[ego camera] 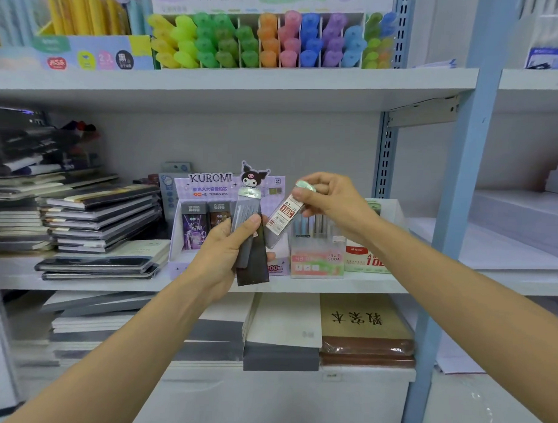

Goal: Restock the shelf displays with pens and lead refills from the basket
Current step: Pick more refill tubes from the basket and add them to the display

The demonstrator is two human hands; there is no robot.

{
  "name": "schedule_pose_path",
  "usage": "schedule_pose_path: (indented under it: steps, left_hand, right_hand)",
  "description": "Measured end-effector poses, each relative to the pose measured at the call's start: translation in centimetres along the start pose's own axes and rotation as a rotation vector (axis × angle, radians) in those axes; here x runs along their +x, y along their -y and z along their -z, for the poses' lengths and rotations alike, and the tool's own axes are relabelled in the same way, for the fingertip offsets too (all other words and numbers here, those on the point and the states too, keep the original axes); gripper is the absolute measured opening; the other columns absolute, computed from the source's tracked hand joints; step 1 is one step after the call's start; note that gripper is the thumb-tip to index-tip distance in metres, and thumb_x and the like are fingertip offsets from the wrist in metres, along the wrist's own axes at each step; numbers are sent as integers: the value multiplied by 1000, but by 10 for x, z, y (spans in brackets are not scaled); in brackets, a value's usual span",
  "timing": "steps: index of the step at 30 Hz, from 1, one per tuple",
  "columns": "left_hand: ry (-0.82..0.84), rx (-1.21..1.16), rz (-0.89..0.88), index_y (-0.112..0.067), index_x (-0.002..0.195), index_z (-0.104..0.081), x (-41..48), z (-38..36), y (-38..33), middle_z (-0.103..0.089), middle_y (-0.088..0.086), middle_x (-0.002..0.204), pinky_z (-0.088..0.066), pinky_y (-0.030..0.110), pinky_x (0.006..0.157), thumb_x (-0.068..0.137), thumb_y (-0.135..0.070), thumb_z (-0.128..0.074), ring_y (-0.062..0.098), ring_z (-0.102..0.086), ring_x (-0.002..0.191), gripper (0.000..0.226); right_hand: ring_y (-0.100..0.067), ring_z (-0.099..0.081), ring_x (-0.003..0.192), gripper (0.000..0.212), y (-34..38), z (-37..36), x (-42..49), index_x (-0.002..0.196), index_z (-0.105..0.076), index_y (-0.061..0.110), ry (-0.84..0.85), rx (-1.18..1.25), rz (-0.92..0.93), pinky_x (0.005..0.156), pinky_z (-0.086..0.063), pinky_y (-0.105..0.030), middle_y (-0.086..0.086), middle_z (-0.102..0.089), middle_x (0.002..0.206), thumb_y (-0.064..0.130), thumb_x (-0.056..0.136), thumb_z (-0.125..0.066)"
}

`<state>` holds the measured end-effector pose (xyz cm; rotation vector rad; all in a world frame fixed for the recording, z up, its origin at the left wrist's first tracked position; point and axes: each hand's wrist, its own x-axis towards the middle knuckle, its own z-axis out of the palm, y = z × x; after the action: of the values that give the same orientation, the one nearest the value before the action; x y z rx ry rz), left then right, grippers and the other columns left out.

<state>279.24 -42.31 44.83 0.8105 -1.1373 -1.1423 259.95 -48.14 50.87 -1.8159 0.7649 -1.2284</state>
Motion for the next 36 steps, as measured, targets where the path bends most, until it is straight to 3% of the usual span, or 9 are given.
schedule_pose_path:
  steps: [3, 6, 10, 13, 17, 25, 31, 36]
  left_hand:
    - [-11, -15, 22, -12, 102, -67, -6, 4, -2, -75, 11, 97, -58, 29, 57, 76, -34, -69, 19, -72, 71, 34]
    - [-117, -12, 12, -12, 109, -64, -9, 11, -4, -75, 7, 97, -57, 28, 55, 71, -31, -75, 21, -74, 83, 44]
    - [-240, 25, 34, -7, 110, -62, -11, 26, -4, -75, 5, 81, -56, 28, 52, 77, -15, -77, 16, -71, 63, 37]
    - [-201, -2, 45, -4, 106, -61, -11, 20, -3, -73, 7, 76, -54, 25, 50, 77, -10, -77, 16, -66, 55, 34]
    - [-117, 6, 28, -6, 103, -61, -4, -3, -1, -73, 6, 77, -56, 25, 54, 77, -12, -77, 15, -66, 57, 31]
    - [-31, 23, 85, -8, 104, -64, 6, -54, 15, -74, 4, 77, -56, 26, 55, 78, -17, -77, 14, -69, 61, 31]
    - [-26, 17, 99, -9, 102, -64, 12, -69, 24, -74, 5, 77, -55, 25, 53, 78, -17, -76, 15, -69, 61, 28]
    - [-46, 33, 105, -13, 99, -66, 15, -72, 26, -75, 6, 79, -55, 26, 52, 78, -20, -77, 14, -70, 62, 26]
  right_hand:
    - [-10, -71, 70, 10, 1, -7, -3, 97, -67, 9, 39, 11, -40, 58, -53, -14, -3, -76, 80, 12, 88, -66]
    - [-13, -69, 72, 14, 8, -5, 0, 102, -68, 6, -72, 38, 3, 67, -57, -19, -5, -75, 84, 11, 90, -63]
    - [-11, -66, 83, 17, 14, 8, 9, 108, -65, 5, -175, -97, 93, 74, -55, -16, -6, -70, 95, 9, 96, -55]
    - [-11, -62, 85, 15, 16, 28, 13, 109, -60, 11, -224, -323, 135, 67, -53, -17, -5, -65, 101, 15, 99, -49]
    - [-18, -58, 80, 10, 12, 68, 11, 103, -52, 14, -324, -526, 182, 69, -53, -33, -11, -62, 109, 19, 102, -44]
    - [-12, -52, 68, 18, -11, 120, -11, 110, -56, 5, -284, -903, 134, 62, -39, -26, -11, -64, 98, 16, 100, -46]
    - [-16, -59, 86, 15, -33, 125, -18, 108, -63, 7, -263, -920, 139, 80, -51, -34, -1, -65, 95, 13, 97, -54]
    - [-16, -57, 80, 14, -36, 133, -10, 107, -62, 10, -323, -953, 172, 74, -44, -29, 1, -63, 90, 13, 98, -52]
